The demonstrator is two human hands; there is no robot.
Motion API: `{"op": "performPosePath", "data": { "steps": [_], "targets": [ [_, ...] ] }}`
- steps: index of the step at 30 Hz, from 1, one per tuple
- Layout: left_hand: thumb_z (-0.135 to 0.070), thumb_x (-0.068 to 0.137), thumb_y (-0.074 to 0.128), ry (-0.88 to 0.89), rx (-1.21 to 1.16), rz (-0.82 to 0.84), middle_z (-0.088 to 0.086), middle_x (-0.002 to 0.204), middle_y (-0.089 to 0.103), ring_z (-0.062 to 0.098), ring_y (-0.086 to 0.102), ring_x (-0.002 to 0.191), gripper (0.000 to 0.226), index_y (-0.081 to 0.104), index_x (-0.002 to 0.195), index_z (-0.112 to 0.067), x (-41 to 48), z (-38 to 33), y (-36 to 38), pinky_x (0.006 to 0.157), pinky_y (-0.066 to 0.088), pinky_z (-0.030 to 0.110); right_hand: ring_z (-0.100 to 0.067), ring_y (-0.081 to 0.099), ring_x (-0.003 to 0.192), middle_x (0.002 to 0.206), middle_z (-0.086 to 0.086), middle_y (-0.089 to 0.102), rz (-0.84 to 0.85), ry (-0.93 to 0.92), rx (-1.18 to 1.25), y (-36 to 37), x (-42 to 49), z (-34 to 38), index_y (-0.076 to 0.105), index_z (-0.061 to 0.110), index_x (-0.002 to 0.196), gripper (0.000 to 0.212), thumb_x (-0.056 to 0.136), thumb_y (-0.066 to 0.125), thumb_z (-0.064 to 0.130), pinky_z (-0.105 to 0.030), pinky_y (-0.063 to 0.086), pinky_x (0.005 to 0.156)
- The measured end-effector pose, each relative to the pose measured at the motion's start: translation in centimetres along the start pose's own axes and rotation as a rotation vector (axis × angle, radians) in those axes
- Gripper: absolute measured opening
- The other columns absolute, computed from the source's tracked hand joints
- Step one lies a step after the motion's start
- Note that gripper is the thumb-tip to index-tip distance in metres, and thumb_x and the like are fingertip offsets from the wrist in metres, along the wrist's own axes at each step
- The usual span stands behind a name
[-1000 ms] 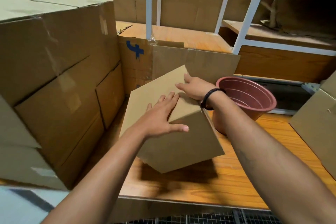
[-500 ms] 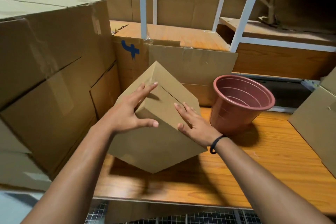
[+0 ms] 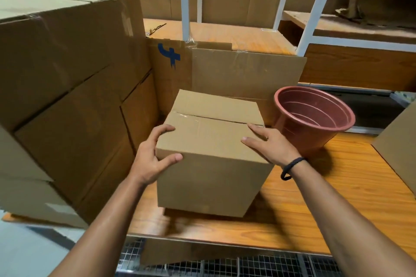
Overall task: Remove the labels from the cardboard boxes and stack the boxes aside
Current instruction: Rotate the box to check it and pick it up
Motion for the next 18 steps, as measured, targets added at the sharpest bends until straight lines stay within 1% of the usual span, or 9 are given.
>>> {"op": "performPosePath", "data": {
  "steps": [2, 4, 8, 10, 12, 13, 14, 16, 18],
  "targets": [
    [-0.078, 0.062, 0.068, -0.031, -0.031, -0.004, -0.03, 0.119, 0.054, -0.002, 0.054, 0.109, 0.07, 0.046, 0.121, -0.049, -0.8, 0.9, 0.9, 0.083, 0.048, 0.018, -0.01, 0.04, 0.136, 0.146, 0.009, 0.047, 0.004, 0.017, -0.047, -0.2, -0.2, -0.3, 0.049, 0.027, 0.142, 0.068, 0.082, 0.067, 0.054, -0.027, 0.03, 0.111],
    [-0.077, 0.062, 0.069, -0.042, -0.026, -0.005, -0.03, 0.12, 0.054, -0.001, 0.054, 0.112, 0.068, 0.044, 0.121, -0.054, -1.4, 1.8, 1.3, 0.088, 0.051, 0.028, -0.012, 0.041, 0.136, 0.145, 0.009, 0.049, -0.007, 0.029, -0.074, 0.1, -0.4, -0.4, 0.05, 0.03, 0.141, 0.068, 0.08, 0.067, 0.056, -0.028, 0.031, 0.109],
    [-0.074, 0.064, 0.071, -0.04, 0.023, -0.019, -0.025, 0.131, 0.053, 0.008, 0.05, 0.126, 0.073, 0.044, 0.128, -0.051, -2.0, 3.3, 1.4, 0.104, 0.045, 0.047, -0.008, 0.038, 0.137, 0.144, 0.014, 0.046, -0.013, 0.013, 0.012, 0.7, -0.8, -0.7, 0.049, 0.033, 0.14, 0.063, 0.084, 0.064, 0.057, -0.026, 0.031, 0.109],
    [-0.074, 0.062, 0.073, -0.037, 0.037, -0.025, -0.028, 0.135, 0.05, 0.006, 0.047, 0.13, 0.078, 0.041, 0.132, -0.054, -2.2, 3.6, 1.2, 0.107, 0.044, 0.04, -0.003, 0.036, 0.137, 0.144, 0.02, 0.042, 0.014, -0.024, 0.228, 0.5, -2.0, -0.6, 0.045, 0.039, 0.141, 0.07, 0.08, 0.059, 0.068, -0.023, 0.029, 0.107],
    [-0.071, 0.06, 0.076, -0.034, 0.027, -0.06, -0.021, 0.14, 0.049, 0.001, 0.044, 0.132, 0.09, 0.036, 0.139, -0.053, -2.6, 4.1, 1.0, 0.103, 0.044, 0.022, 0.005, 0.039, 0.132, 0.145, 0.027, 0.037, -0.018, -0.049, 0.389, 0.5, -3.9, -1.3, 0.037, 0.051, 0.14, 0.082, 0.066, 0.059, 0.081, -0.023, 0.037, 0.104],
    [-0.069, 0.059, 0.077, -0.029, 0.01, -0.082, -0.015, 0.141, 0.05, 0.001, 0.046, 0.131, 0.093, 0.036, 0.141, -0.051, -2.9, 4.4, 1.0, 0.101, 0.045, 0.019, 0.009, 0.041, 0.13, 0.146, 0.028, 0.036, -0.04, -0.068, 0.397, 1.0, -5.1, -2.0, 0.034, 0.053, 0.141, 0.088, 0.063, 0.064, 0.08, -0.02, 0.041, 0.101],
    [-0.067, 0.06, 0.078, -0.012, 0.006, -0.106, -0.012, 0.14, 0.052, 0.003, 0.048, 0.13, 0.091, 0.038, 0.14, -0.051, -3.3, 4.6, 1.2, 0.1, 0.048, 0.022, 0.009, 0.039, 0.131, 0.147, 0.028, 0.034, -0.058, -0.087, 0.356, 1.7, -6.1, -2.6, 0.033, 0.052, 0.142, 0.092, 0.061, 0.07, 0.075, -0.02, 0.043, 0.1],
    [-0.06, 0.062, 0.079, 0.033, 0.028, -0.143, -0.021, 0.133, 0.056, 0.004, 0.053, 0.125, 0.078, 0.045, 0.132, -0.053, -3.6, 4.5, 1.7, 0.099, 0.051, 0.031, 0.003, 0.036, 0.135, 0.143, 0.032, 0.036, -0.097, -0.116, 0.17, 3.1, -7.4, -3.0, 0.037, 0.053, 0.137, 0.086, 0.062, 0.077, 0.065, -0.029, 0.04, 0.107],
    [-0.054, 0.064, 0.079, 0.054, 0.026, -0.158, -0.032, 0.127, 0.055, 0.0, 0.054, 0.122, 0.071, 0.047, 0.127, -0.055, -3.5, 3.9, 2.3, 0.097, 0.051, 0.024, 0.004, 0.04, 0.128, 0.133, 0.034, 0.042, -0.192, -0.126, 0.06, 3.5, -7.6, -2.9, 0.044, 0.05, 0.129, 0.071, 0.068, 0.081, 0.049, -0.031, 0.039, 0.109]
  ]
}}
Point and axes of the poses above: each hand's wrist, its own x-axis towards the middle knuckle, its own y-axis out of the palm, z = x × y, the point moved 2 cm from there along x, towards the middle knuckle
